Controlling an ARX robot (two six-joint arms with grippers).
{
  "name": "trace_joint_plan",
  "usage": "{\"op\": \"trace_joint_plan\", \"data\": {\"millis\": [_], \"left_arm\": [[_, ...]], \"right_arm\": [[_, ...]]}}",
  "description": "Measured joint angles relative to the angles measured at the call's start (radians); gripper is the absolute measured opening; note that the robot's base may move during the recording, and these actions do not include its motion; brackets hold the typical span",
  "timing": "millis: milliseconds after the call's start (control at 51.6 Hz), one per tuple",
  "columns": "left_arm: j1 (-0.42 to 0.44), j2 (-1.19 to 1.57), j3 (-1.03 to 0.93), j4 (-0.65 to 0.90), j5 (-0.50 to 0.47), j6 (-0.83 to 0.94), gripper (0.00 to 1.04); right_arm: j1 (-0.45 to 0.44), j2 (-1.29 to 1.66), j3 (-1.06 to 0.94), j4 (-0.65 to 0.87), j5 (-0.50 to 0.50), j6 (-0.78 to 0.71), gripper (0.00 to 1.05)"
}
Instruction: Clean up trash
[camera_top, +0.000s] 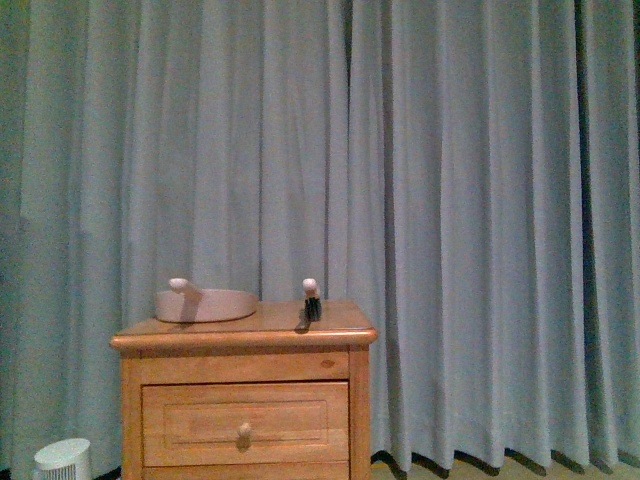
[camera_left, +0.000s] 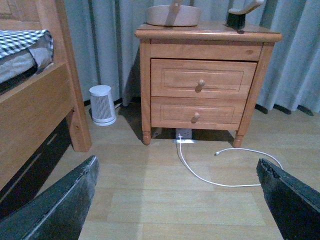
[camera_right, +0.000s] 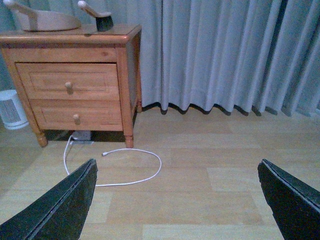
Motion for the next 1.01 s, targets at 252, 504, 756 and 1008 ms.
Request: {"op": "trace_joint_plan", "data": {"millis": [252,504,756,1008], "left_arm": [[0.0,0.0,0.0,0.0,-0.001,0.0,0.97],[0.0,0.0,0.0,0.0,0.0,0.0,0.97],[0.0,0.0,0.0,0.0,0.0,0.0,0.97],[0.0,0.0,0.0,0.0,0.0,0.0,0.97]], "right_arm": [[0.0,0.0,0.0,0.0,0.0,0.0,0.97],[0.0,0.0,0.0,0.0,0.0,0.0,0.97],[0.0,0.0,0.0,0.0,0.0,0.0,0.97],[0.0,0.0,0.0,0.0,0.002,0.0,0.97]]}}
